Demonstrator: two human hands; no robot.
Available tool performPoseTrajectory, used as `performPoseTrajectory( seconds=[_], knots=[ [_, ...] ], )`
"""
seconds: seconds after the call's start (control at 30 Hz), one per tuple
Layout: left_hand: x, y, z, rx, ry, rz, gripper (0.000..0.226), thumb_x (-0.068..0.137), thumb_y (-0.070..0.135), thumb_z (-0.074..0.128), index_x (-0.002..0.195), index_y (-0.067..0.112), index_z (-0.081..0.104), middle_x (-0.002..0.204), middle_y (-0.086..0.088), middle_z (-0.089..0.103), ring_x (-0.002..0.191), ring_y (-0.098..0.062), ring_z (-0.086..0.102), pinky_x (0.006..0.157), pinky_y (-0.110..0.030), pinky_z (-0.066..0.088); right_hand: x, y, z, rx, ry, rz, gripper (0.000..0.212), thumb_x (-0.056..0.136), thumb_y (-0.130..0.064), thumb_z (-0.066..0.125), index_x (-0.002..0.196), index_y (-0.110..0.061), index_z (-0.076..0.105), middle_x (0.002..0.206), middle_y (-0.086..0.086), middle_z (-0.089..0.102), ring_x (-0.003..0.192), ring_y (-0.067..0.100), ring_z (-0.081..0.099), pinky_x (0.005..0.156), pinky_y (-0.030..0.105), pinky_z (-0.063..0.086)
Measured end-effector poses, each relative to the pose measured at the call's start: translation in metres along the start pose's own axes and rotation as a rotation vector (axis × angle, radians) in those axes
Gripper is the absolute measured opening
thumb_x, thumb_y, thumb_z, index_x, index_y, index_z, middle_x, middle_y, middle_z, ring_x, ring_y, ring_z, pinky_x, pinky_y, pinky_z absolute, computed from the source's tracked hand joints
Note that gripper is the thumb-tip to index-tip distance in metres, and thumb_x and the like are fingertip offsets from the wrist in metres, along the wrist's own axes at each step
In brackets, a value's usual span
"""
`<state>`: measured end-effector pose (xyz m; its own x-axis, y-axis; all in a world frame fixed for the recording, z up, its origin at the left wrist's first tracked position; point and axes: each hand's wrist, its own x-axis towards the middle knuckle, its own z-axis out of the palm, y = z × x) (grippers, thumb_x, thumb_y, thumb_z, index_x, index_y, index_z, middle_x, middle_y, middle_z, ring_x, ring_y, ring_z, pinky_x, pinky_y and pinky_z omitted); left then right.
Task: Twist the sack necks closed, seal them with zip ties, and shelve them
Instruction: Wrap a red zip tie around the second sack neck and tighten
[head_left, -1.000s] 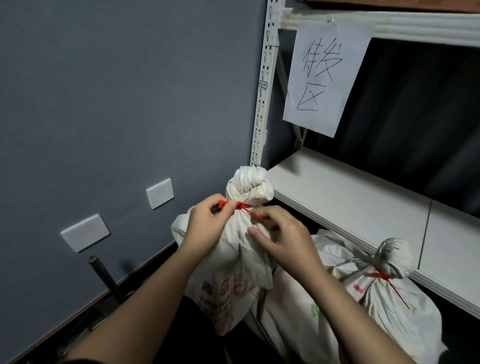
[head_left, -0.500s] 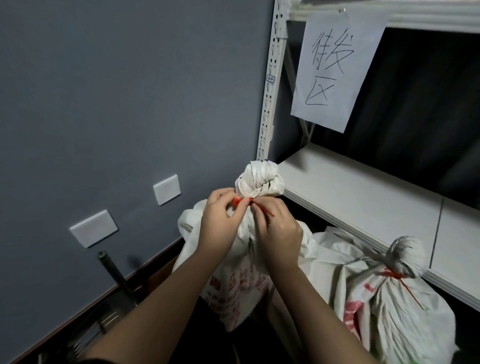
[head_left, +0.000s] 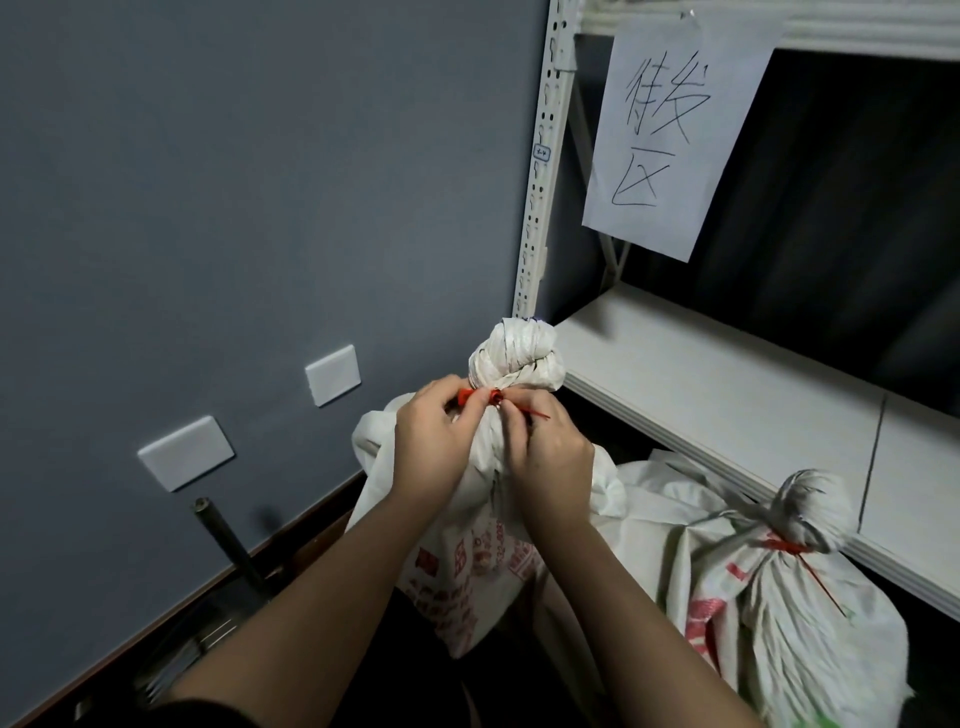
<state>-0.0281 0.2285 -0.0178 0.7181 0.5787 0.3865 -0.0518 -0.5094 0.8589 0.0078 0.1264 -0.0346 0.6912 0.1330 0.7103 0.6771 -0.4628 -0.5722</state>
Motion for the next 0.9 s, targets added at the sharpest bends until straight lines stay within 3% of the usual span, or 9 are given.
performPoseTrajectory(
  seconds=[0.17, 0.33, 0.47, 0.53, 0.6, 0.67, 0.73, 0.8, 0.9],
  knots=[
    [0.001, 0.006, -0.003, -0.123, -0.009, -0.16, 0.032, 0.087, 0.019, 0.067, 0.066, -0.003, 0.057, 0.052, 0.003, 0.05, 0.046, 0.003, 0.042, 0.048, -0.009, 0.033, 0.001, -0.004, -0.002, -0.087, 0.008, -0.017, 0.015, 0.089, -0.025, 0.053, 0.083, -0.015, 0.063, 0.08, -0.009, 0.068, 0.065, 0.01, 0.061, 0.059, 0.023, 0.038],
    [0.003, 0.003, -0.001, -0.179, 0.003, -0.182, 0.035, 0.086, 0.019, 0.068, 0.063, -0.002, 0.054, 0.046, 0.009, 0.044, 0.043, 0.001, 0.038, 0.046, -0.009, 0.03, 0.003, -0.006, -0.004, -0.115, 0.016, -0.003, 0.019, 0.089, -0.029, 0.05, 0.083, -0.017, 0.063, 0.076, -0.01, 0.067, 0.063, 0.009, 0.059, 0.052, 0.022, 0.036],
    [0.003, 0.002, 0.001, -0.239, -0.025, -0.176, 0.035, 0.087, 0.018, 0.068, 0.059, 0.005, 0.05, 0.041, 0.014, 0.044, 0.043, 0.003, 0.04, 0.046, -0.009, 0.031, 0.004, -0.005, -0.006, -0.089, -0.045, 0.07, 0.01, 0.091, -0.023, 0.057, 0.088, -0.016, 0.064, 0.08, -0.007, 0.069, 0.069, 0.016, 0.064, 0.058, 0.026, 0.041],
    [0.004, 0.001, -0.001, -0.252, -0.046, -0.157, 0.029, 0.086, 0.016, 0.068, 0.065, 0.004, 0.053, 0.051, 0.012, 0.053, 0.05, 0.004, 0.047, 0.052, -0.007, 0.036, 0.005, -0.004, -0.005, -0.034, -0.114, 0.151, 0.009, 0.093, -0.022, 0.057, 0.093, -0.016, 0.064, 0.086, -0.005, 0.069, 0.078, 0.016, 0.064, 0.064, 0.022, 0.036],
    [0.008, -0.005, 0.0, -0.332, -0.091, -0.178, 0.014, 0.085, 0.014, 0.07, 0.083, 0.007, 0.057, 0.077, 0.001, 0.065, 0.072, 0.002, 0.06, 0.069, -0.01, 0.045, 0.005, -0.003, -0.006, 0.001, -0.177, 0.196, 0.01, 0.094, -0.024, 0.055, 0.095, -0.018, 0.063, 0.089, -0.006, 0.068, 0.084, 0.015, 0.062, 0.068, 0.022, 0.035],
    [0.012, -0.019, -0.001, -0.355, -0.17, -0.236, 0.028, 0.085, 0.022, 0.069, 0.107, 0.014, 0.053, 0.106, -0.002, 0.065, 0.1, -0.003, 0.062, 0.09, -0.019, 0.046, 0.005, -0.002, -0.008, 0.053, -0.2, 0.2, 0.009, 0.093, -0.023, 0.056, 0.094, -0.019, 0.065, 0.09, -0.008, 0.068, 0.087, 0.011, 0.061, 0.072, 0.025, 0.042],
    [0.014, -0.027, -0.004, -0.298, -0.277, -0.285, 0.044, 0.087, 0.032, 0.065, 0.125, 0.018, 0.048, 0.121, 0.005, 0.06, 0.115, -0.003, 0.055, 0.102, -0.023, 0.041, 0.005, -0.004, -0.008, 0.103, -0.19, 0.217, 0.008, 0.092, -0.022, 0.057, 0.093, -0.021, 0.065, 0.09, -0.01, 0.068, 0.087, 0.007, 0.061, 0.077, 0.028, 0.048],
    [0.013, -0.033, -0.004, -0.206, -0.348, -0.215, 0.033, 0.09, 0.03, 0.062, 0.122, 0.022, 0.055, 0.117, 0.015, 0.062, 0.114, 0.002, 0.055, 0.1, -0.019, 0.04, 0.005, -0.004, -0.006, 0.103, -0.169, 0.231, 0.008, 0.091, -0.022, 0.058, 0.091, -0.021, 0.066, 0.088, -0.01, 0.068, 0.085, 0.007, 0.062, 0.077, 0.029, 0.049],
    [0.013, -0.032, -0.002, -0.205, -0.341, -0.175, 0.018, 0.093, 0.025, 0.057, 0.109, 0.022, 0.064, 0.107, 0.013, 0.068, 0.11, -0.001, 0.059, 0.094, -0.016, 0.042, 0.004, -0.004, -0.002, 0.095, -0.155, 0.268, 0.008, 0.091, -0.021, 0.059, 0.091, -0.019, 0.066, 0.088, -0.009, 0.068, 0.084, 0.007, 0.062, 0.077, 0.027, 0.047]
  ],
)
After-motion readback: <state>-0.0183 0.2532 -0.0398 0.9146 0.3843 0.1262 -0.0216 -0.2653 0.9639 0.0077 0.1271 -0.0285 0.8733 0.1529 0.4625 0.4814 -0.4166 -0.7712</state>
